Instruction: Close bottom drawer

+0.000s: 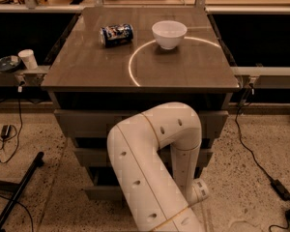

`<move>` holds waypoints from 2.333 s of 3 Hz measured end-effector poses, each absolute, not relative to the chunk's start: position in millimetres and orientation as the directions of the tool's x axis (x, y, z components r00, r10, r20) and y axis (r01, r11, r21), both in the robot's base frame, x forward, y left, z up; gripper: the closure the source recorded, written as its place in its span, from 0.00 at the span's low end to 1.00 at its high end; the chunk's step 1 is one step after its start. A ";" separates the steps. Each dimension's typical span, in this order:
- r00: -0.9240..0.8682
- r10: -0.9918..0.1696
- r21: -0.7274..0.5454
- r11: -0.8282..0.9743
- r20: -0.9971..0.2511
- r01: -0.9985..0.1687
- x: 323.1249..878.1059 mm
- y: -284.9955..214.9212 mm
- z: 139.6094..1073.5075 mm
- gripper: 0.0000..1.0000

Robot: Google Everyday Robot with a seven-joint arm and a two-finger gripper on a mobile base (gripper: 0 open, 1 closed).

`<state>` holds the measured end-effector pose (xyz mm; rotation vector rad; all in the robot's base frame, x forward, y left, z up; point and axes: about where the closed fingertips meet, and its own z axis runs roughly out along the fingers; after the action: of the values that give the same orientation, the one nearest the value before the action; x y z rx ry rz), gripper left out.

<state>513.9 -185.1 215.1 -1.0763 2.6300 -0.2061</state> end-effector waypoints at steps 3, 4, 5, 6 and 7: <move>-0.669 -0.711 -0.193 0.703 -0.216 -0.684 539.1 -165.2 183.9 1.00; -0.691 -0.692 -0.251 0.721 -0.211 -0.646 555.3 -178.2 185.5 1.00; -0.722 -0.654 -0.320 0.750 -0.226 -0.579 568.2 -188.5 190.7 1.00; -0.751 -0.622 -0.403 0.759 -0.221 -0.511 582.2 -202.3 200.5 1.00; -0.752 -0.620 -0.403 0.761 -0.221 -0.509 582.0 -202.8 200.4 1.00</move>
Offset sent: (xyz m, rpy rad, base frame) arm 0.0056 0.0276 -0.0324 0.0586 0.0556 0.0356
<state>582.0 -202.8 200.4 -0.8682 2.6153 -0.4566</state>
